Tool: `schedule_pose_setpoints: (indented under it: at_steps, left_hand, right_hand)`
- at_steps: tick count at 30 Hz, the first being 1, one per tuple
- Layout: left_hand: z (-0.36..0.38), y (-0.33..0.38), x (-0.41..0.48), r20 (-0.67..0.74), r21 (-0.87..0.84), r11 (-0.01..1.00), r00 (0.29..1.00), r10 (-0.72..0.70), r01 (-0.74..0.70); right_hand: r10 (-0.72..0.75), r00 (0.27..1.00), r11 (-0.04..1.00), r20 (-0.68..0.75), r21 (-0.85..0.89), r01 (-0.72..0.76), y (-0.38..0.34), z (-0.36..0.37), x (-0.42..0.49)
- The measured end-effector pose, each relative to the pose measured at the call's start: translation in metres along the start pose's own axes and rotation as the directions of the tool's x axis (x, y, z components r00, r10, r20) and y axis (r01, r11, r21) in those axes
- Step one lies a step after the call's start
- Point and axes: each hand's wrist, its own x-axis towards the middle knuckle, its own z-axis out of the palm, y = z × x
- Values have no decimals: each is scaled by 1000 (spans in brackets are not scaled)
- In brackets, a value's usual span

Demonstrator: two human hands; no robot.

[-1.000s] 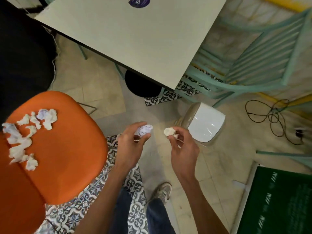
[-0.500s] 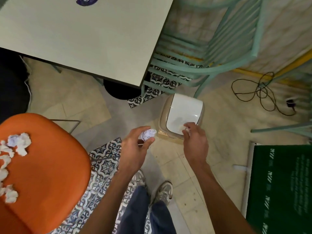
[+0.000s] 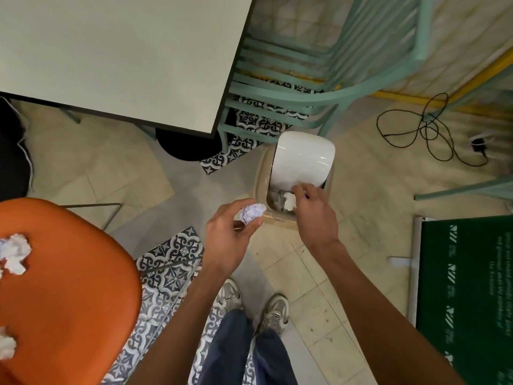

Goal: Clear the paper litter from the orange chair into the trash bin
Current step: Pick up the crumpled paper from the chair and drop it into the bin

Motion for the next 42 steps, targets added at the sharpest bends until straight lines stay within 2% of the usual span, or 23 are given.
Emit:
schedule_pose_setpoints:
  at_steps: [4, 7, 9, 13, 16, 19, 20, 23, 25, 28, 32, 37, 42]
  left_hand:
    - [15, 3, 16, 29, -29, 999, 999, -40, 40]
    - [28, 10, 31, 29, -60, 996, 997, -72, 73]
    - [36, 15, 40, 37, -67, 994, 996, -85, 87]
    - [49, 15, 56, 53, -86, 990, 992, -110, 115]
    - [51, 15, 59, 153, -96, 989, 984, -96, 111]
    - [47, 13, 60, 260, -132, 982, 961, -99, 137]
    - [46, 12, 62, 229, -121, 984, 968, -101, 131]
    - [44, 5, 71, -15, 53, 996, 997, -72, 72]
    - [44, 3, 78, -78, 122, 990, 995, -62, 71]
    - [46, 2, 87, 5, 184, 978, 995, -101, 98]
    - [48, -3, 92, 56, 212, 975, 996, -75, 61]
    - [49, -4, 91, 50, 212, 976, 997, -64, 52]
    - [46, -9, 84, 76, 202, 979, 995, -58, 41]
  right_hand:
    - [45, 999, 979, -10, 198, -42, -1, 0, 0]
    - [97, 993, 885, -60, 462, -58, -3, -3, -3]
    - [135, 987, 823, -85, 564, -64, -5, -11, -5]
    - [143, 989, 668, 36, 734, -123, -8, -24, -8]
    - [155, 985, 596, 73, 789, -152, -6, -23, -10]
    - [206, 978, 611, 18, 779, -143, 1, -20, -9]
    - [217, 976, 639, -17, 758, -129, 3, -19, -8]
    - [211, 974, 722, -86, 685, -96, 5, -13, -6]
    - [188, 978, 784, -95, 613, -91, 2, -10, -4]
    - [147, 984, 869, -96, 489, -82, -1, -6, 1]
    - [92, 993, 918, -70, 392, -57, -6, 2, 12]
    - [49, 998, 926, 44, 372, -62, -17, 6, 23]
    - [59, 998, 917, -2, 396, -54, -26, -3, 18]
